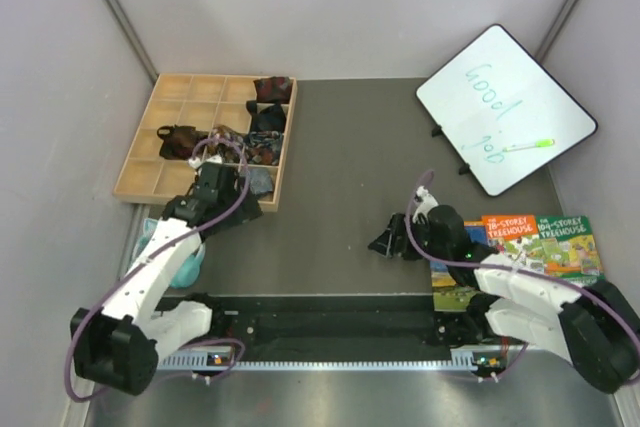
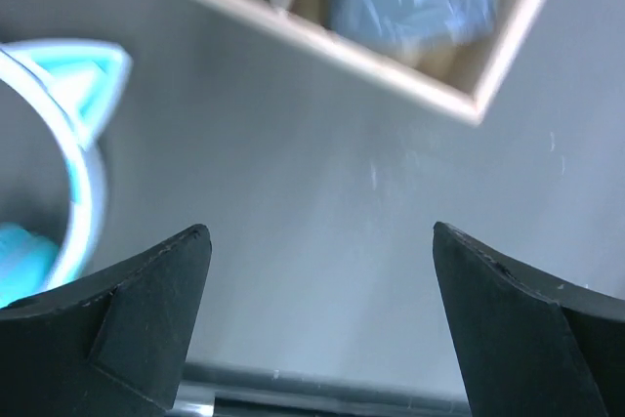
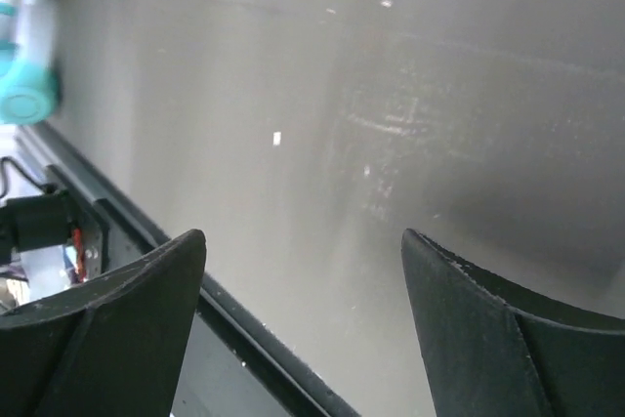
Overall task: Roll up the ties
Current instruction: Reset both arms
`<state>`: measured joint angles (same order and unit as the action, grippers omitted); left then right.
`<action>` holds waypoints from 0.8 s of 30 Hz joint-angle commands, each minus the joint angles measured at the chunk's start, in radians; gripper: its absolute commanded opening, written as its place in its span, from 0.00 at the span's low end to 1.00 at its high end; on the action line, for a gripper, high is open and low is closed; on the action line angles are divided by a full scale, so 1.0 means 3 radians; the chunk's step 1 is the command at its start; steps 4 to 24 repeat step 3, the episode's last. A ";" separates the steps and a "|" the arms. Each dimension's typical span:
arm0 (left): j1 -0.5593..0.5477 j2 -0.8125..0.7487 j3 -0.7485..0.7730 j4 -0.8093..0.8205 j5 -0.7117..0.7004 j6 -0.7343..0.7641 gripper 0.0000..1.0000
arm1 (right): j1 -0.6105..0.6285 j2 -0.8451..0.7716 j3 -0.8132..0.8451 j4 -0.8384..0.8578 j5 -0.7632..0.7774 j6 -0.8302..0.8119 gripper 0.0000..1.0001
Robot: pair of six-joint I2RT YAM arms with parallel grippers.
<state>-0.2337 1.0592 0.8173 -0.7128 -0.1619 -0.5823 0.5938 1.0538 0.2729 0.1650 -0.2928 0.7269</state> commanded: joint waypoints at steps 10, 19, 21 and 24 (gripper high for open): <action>-0.0356 -0.0483 0.0108 -0.0098 -0.0053 -0.0079 0.99 | 0.0035 -0.0730 -0.0276 0.0320 0.0127 -0.0015 0.89; -0.0356 -0.0483 0.0108 -0.0098 -0.0053 -0.0079 0.99 | 0.0035 -0.0730 -0.0276 0.0320 0.0127 -0.0015 0.89; -0.0356 -0.0483 0.0108 -0.0098 -0.0053 -0.0079 0.99 | 0.0035 -0.0730 -0.0276 0.0320 0.0127 -0.0015 0.89; -0.0356 -0.0483 0.0108 -0.0098 -0.0053 -0.0079 0.99 | 0.0035 -0.0730 -0.0276 0.0320 0.0127 -0.0015 0.89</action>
